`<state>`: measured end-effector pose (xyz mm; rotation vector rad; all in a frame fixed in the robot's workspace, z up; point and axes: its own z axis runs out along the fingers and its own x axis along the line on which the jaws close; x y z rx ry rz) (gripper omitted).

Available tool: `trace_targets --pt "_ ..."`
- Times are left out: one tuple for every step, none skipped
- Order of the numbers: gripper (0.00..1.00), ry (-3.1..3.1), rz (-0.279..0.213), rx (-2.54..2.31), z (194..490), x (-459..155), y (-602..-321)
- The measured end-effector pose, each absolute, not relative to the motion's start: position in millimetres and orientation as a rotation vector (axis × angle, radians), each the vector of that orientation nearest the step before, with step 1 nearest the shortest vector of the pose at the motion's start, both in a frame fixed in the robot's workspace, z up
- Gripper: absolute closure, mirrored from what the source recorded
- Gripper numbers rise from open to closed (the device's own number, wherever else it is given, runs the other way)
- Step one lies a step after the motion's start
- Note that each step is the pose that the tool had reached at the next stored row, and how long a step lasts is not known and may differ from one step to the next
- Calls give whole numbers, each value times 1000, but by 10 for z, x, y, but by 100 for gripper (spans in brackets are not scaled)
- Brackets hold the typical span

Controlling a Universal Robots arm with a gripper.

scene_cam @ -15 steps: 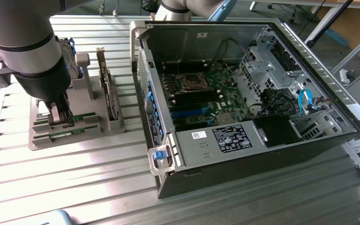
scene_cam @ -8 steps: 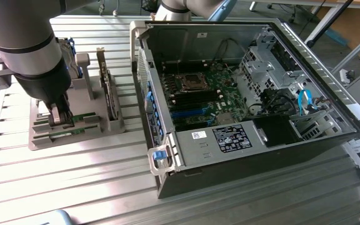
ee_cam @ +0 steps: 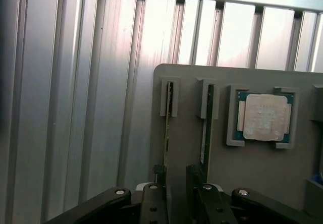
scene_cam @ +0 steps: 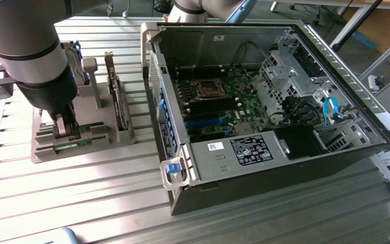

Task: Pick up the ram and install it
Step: 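Pick up the ram and move it above insertion slot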

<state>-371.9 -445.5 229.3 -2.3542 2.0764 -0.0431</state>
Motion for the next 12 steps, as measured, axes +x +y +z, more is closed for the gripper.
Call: trace_targets --pt "70 2076 -43 -2354 2288 -3721 -4456" --pt "70 2076 -43 -2354 2283 -3724 -4458" --pt "70 2076 -43 -2354 2277 -3729 -4462" --pt "70 2076 -43 -2354 2273 -3733 -4466" --pt "70 2076 -43 -2354 2269 -3738 -4472" --pt "70 2076 -43 -2354 2265 -3741 -4479" --pt "70 2076 -43 -2355 2259 -3748 -4495" --pt "70 2075 -43 -2355 2253 -3754 -4512" --pt "70 2075 -43 -2355 2249 -3756 -4523" --pt "70 2075 -43 -2355 2244 -3756 -4526" --pt "70 2075 -43 -2355 2239 -3756 -4528" --pt "70 2075 -43 -2355 2233 -3756 -4530"
